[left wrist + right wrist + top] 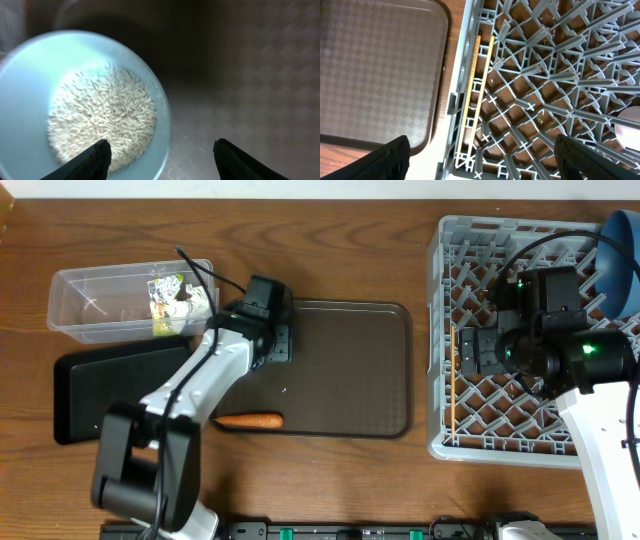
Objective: Sort waste into correct bins and load items into the dishwasher rack
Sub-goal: 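Reach the left gripper to the rice bowl and grasp its rim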
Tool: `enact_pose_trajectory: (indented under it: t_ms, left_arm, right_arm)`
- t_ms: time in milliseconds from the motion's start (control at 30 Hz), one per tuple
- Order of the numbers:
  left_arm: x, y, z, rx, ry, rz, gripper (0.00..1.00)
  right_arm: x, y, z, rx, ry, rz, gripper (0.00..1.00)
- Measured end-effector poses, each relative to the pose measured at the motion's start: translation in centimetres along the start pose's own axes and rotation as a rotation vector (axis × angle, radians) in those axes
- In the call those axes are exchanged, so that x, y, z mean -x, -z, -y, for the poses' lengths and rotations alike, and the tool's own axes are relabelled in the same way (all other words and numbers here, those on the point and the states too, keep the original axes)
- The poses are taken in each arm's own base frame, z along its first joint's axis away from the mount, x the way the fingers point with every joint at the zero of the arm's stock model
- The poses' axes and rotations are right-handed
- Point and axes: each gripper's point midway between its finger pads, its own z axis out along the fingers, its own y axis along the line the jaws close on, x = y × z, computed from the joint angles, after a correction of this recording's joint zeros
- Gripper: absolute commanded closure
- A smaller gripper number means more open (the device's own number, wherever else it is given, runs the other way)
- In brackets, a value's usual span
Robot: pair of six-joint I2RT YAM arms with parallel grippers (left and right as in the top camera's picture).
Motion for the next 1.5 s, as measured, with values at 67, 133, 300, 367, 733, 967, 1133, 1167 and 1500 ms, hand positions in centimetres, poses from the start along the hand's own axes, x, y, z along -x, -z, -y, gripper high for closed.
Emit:
enact_pose_trajectory:
  t_ms: [67,133,300,367,733,967,1133,1167,1500]
  left_arm:
    - [-0.5,-0.8,-0.1,0.007,-0.002,-0.024,0.42]
    - [-0.8,-1.2,0.0,0.011,-0.003,-0.038,0.49]
    - [-0.9,-1.3,0.5,0.009,-0.026,-0.039,0.58]
    - [-1.0,-1.3,0.9,0.006,-0.037,-0.038,0.64]
    - [-1.0,-1.2,1.5,0.007,-0.065,-0.031,0.74]
    - [-1.0,-1.3,1.5,0.006,-0.065,-0.026,0.74]
    - [-1.4,-1.8,1.5,0.005,-0.065,-0.022,0.69]
    - [-1.6,-1.9,1.4,0.006,-0.065,-0.025,0.69]
    - [-1.9,-2.1,1.3,0.008,-0.064,-0.031,0.76]
  right_arm:
    - [0.0,0.0,0.0,0.000,0.000,0.000,0.11]
    - [0.0,0.0,0.0,0.000,0.000,0.000,0.11]
    - [0.0,0.0,0.0,0.000,0.000,0.000,0.12]
    - [0.0,0.0,0.0,0.000,0.000,0.000,0.12]
    - [0.0,0.0,0.0,0.000,0.003,0.000,0.14]
    - [0.0,0.0,0.0,0.000,0.003,0.000,0.14]
    - [0.0,0.0,0.0,0.000,0.003,0.000,0.15]
    - [0.0,0.0,0.0,0.000,0.003,0.000,0.14]
    - [0.0,0.0,0.0,0.000,0.003,0.000,0.15]
